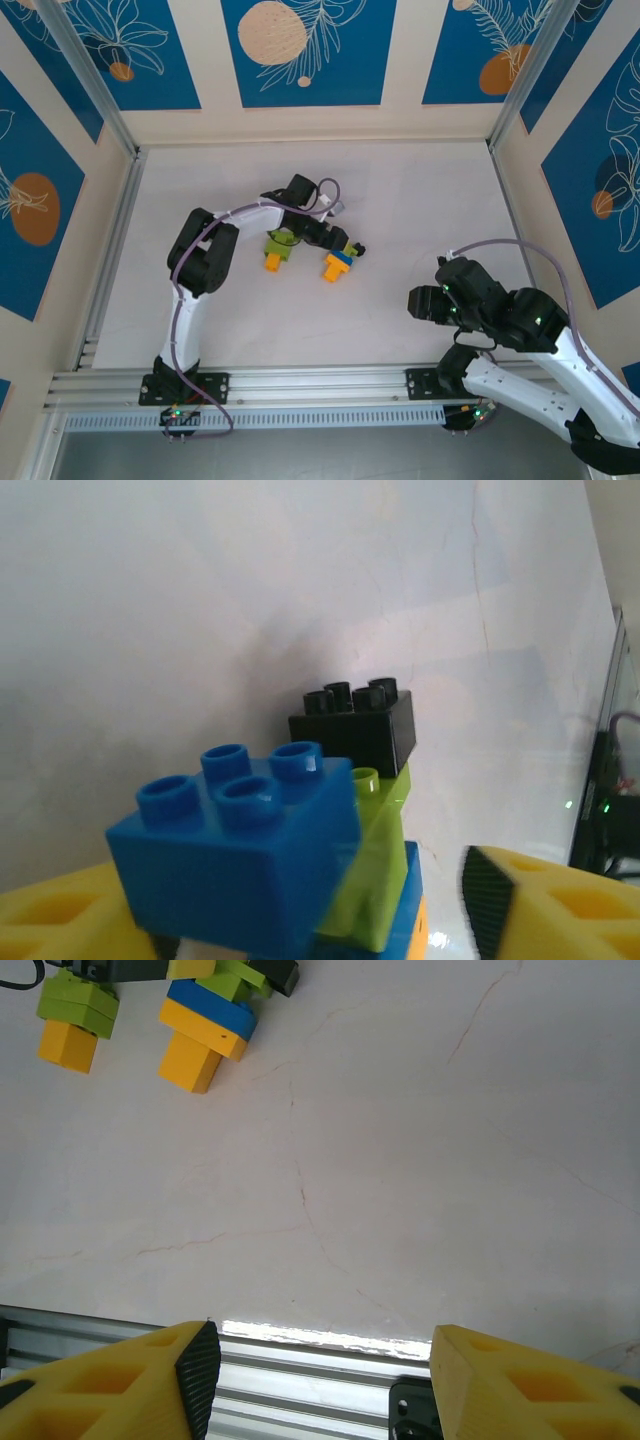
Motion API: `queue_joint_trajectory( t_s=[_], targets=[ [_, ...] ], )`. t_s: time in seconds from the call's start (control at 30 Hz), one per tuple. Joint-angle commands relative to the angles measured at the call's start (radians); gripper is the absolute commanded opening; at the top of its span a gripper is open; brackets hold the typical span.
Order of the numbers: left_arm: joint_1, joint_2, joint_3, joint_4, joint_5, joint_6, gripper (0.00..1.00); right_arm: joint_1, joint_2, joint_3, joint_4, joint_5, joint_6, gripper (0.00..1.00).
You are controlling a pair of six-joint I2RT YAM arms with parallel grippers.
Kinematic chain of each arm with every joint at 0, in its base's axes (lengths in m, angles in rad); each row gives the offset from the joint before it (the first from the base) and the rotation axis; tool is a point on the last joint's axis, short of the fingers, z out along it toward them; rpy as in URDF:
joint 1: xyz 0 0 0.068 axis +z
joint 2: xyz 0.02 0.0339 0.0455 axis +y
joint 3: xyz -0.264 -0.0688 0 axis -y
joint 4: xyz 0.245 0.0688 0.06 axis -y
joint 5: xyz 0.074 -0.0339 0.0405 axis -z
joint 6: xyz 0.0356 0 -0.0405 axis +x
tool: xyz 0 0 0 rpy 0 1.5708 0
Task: Assemble a carrot with lego
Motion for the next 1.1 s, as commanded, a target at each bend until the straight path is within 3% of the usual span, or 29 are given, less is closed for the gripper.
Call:
queue_joint_trajectory(
  t_s=[0.0, 0.03, 0.23, 0.43, 0.53, 0.63, 0.73, 0.83, 0.93, 1.07],
  targets=[
    [0.019, 0.007, 0.032, -0.049, -0.02, 0.009, 0.92, -0.002, -0.009, -0.016, -0.014, -0.006, 0.014, 0.6],
    [0.022, 0.005, 0.032, -0.055, -0.025, 0.011, 0.99, -0.002, -0.009, -0.018, -0.014, -0.006, 0.013, 0.6],
    [0.039, -0.068, -0.053, -0.087, -0.085, 0.037, 0.99, -0.009, 0.011, -0.007, -0.009, 0.017, -0.006, 0.66],
    [0.06, -0.383, -0.378, 0.024, -0.288, -0.008, 0.99, -0.066, 0.096, -0.002, 0.161, 0.059, -0.125, 0.75],
    [0.111, -0.595, -0.513, 0.089, -0.428, -0.032, 1.0, -0.168, 0.179, -0.047, 0.387, 0.104, -0.298, 0.8],
    [0.196, -0.756, -0.587, 0.127, -0.63, -0.022, 0.99, -0.365, 0.287, -0.154, 0.685, 0.127, -0.502, 0.81],
    [0.263, -0.899, -0.713, 0.301, -0.73, 0.022, 0.99, -0.598, 0.367, -0.281, 0.969, 0.009, -0.588, 0.82],
    [0.286, -0.998, -0.818, 0.436, -0.786, 0.09, 0.99, -0.763, 0.369, -0.447, 1.293, -0.147, -0.605, 0.81],
    [0.306, -1.05, -0.882, 0.508, -0.826, 0.121, 0.99, -0.834, 0.412, -0.591, 1.601, -0.236, -0.62, 0.81],
    [0.328, -1.066, -1.057, 0.79, -0.923, 0.183, 0.99, -0.827, 0.537, -0.598, 1.789, -0.244, -0.674, 0.81]
  ],
)
